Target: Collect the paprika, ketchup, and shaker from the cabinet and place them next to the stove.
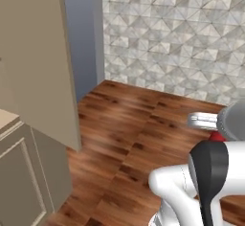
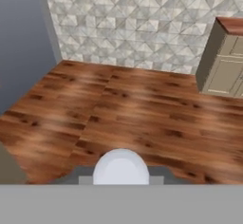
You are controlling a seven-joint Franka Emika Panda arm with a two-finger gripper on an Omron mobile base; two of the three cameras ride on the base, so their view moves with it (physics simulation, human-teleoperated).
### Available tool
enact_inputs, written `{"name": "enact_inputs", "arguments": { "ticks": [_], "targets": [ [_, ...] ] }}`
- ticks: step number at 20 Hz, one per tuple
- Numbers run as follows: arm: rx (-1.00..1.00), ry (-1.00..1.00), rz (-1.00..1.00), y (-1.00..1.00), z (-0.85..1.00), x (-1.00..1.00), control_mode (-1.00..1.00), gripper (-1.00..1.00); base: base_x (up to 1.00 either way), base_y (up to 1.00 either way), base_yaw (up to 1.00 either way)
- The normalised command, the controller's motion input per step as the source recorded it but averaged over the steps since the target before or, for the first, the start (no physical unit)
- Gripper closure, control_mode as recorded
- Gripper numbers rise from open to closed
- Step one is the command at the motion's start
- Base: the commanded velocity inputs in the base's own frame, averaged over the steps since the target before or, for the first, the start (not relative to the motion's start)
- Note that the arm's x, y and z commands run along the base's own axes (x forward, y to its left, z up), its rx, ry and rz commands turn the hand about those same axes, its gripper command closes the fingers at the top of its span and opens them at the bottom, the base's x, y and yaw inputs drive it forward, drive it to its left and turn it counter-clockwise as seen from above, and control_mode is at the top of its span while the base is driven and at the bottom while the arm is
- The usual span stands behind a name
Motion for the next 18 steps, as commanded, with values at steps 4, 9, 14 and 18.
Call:
{"name": "enact_inputs", "arguments": {
  "ticks": [4, 9, 14, 18],
  "targets": [
    [0.00, 0.00, 0.00, 0.00, 0.00, 0.00, 1.00, 1.00, 0.18, -0.46, -0.31],
    [0.00, 0.00, 0.00, 0.00, 0.00, 0.00, 1.00, 1.00, 0.20, -0.31, -0.41],
    [0.00, 0.00, 0.00, 0.00, 0.00, 0.00, 1.00, 1.00, 0.25, -0.37, -0.42],
    [0.00, 0.00, 0.00, 0.00, 0.00, 0.00, 1.00, 1.00, 0.30, -0.43, -0.39]
  ]
}}
